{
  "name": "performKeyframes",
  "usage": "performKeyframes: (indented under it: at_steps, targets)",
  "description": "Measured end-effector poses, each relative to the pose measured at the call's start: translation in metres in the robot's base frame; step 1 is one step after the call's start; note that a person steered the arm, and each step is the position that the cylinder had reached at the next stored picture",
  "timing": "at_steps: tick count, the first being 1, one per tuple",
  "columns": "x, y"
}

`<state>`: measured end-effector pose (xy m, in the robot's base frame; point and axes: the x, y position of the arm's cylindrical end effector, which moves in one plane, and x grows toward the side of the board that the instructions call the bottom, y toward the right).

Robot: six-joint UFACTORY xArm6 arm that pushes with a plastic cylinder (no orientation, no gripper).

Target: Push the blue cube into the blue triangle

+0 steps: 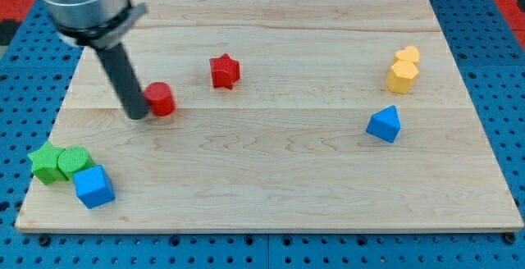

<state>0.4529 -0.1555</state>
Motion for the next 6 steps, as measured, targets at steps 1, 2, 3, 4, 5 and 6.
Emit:
performKeyframes:
  at_steps: [1, 2, 3, 4, 5, 6]
  targets:
    - [0.003, 0.026]
    - [-0.020, 0.067]
    - [-0.016, 0.021]
    - [-0.037, -0.104]
    - [-0.027, -0.148]
    - [-0.004, -0.149]
